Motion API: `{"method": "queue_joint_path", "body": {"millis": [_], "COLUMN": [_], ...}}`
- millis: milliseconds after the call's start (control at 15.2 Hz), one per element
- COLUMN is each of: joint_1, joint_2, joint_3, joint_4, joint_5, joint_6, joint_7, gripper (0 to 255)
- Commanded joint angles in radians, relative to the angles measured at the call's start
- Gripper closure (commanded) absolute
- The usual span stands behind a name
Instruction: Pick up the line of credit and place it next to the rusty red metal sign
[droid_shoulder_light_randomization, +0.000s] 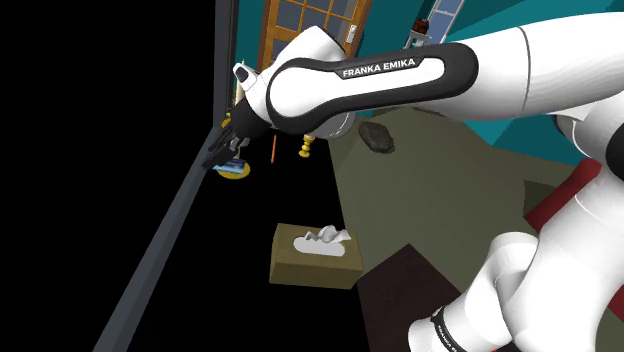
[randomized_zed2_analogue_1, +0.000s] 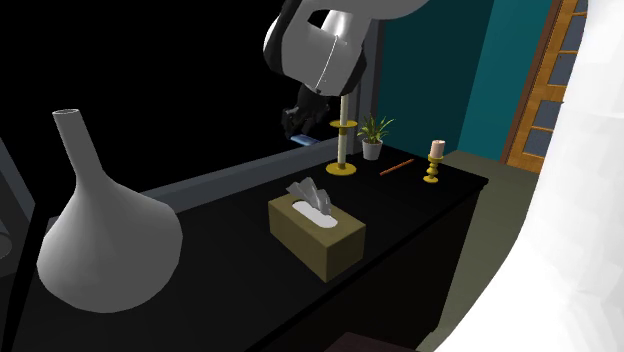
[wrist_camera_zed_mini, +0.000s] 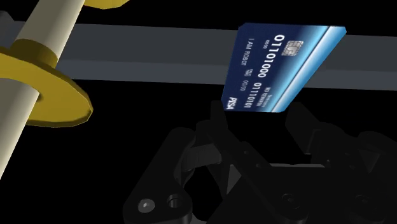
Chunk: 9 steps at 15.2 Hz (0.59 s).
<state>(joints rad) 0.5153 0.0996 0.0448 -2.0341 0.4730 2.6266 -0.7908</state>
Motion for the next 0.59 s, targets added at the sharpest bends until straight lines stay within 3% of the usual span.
{"method": "queue_joint_path", "body": {"millis": [0,528], "joint_1": [0.000,-0.001], "joint_2": [-0.011,-0.048], "joint_3": [-0.003,-0.012], "joint_4": [0.012,0.072], "joint_5": [-0.015,-0.066], "joint_6": [-0.023,-0.115], "joint_7": [0.017,0.074], "gripper": [255,255]}}
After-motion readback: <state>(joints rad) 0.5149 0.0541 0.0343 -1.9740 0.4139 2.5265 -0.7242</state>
